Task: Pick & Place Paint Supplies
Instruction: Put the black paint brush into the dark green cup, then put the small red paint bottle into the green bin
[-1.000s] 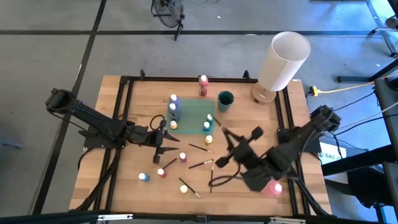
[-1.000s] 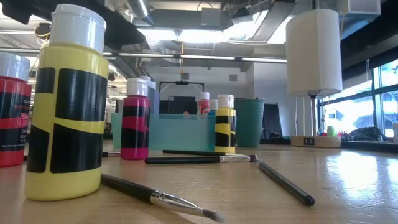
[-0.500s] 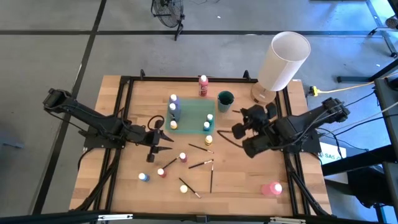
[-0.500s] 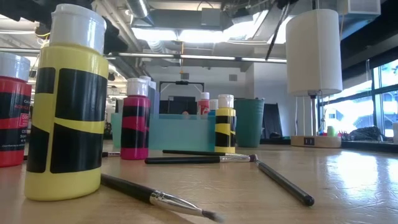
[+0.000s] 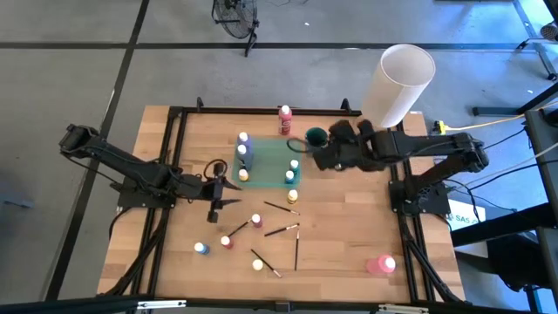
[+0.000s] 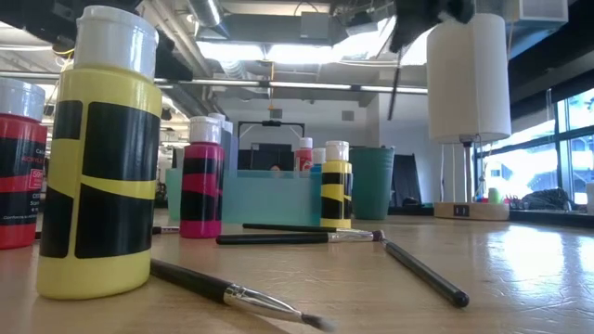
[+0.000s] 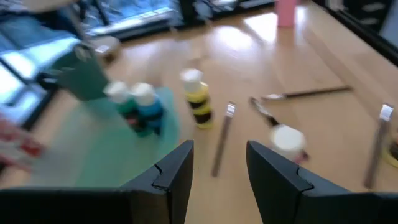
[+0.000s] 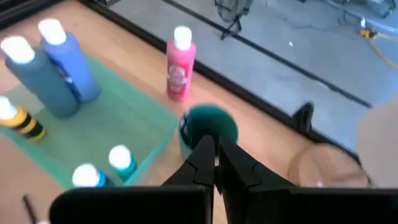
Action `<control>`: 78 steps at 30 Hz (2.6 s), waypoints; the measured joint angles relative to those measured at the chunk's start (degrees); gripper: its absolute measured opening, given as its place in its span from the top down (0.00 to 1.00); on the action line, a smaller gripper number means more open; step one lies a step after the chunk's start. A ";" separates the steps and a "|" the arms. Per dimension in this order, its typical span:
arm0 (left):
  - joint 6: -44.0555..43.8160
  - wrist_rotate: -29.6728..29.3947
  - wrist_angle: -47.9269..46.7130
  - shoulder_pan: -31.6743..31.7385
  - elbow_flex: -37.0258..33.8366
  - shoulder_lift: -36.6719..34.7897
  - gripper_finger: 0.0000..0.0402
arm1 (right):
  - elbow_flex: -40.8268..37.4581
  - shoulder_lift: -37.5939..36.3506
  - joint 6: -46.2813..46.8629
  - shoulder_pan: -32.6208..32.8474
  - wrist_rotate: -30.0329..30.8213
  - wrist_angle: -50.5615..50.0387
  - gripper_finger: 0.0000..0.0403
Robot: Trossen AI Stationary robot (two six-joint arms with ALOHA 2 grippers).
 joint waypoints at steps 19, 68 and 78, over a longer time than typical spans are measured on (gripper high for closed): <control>-1.10 -9.60 -6.73 0.00 0.00 -13.85 0.64 | 0.07 3.80 -12.91 -19.29 -16.59 9.65 0.98; -3.69 -7.46 -10.34 0.00 0.00 -13.80 0.64 | 0.02 17.53 -15.98 -23.83 -27.22 12.47 0.60; -2.04 -5.91 -10.43 0.02 1.34 -13.85 0.64 | 0.02 11.61 -20.37 -20.45 -32.52 13.37 0.47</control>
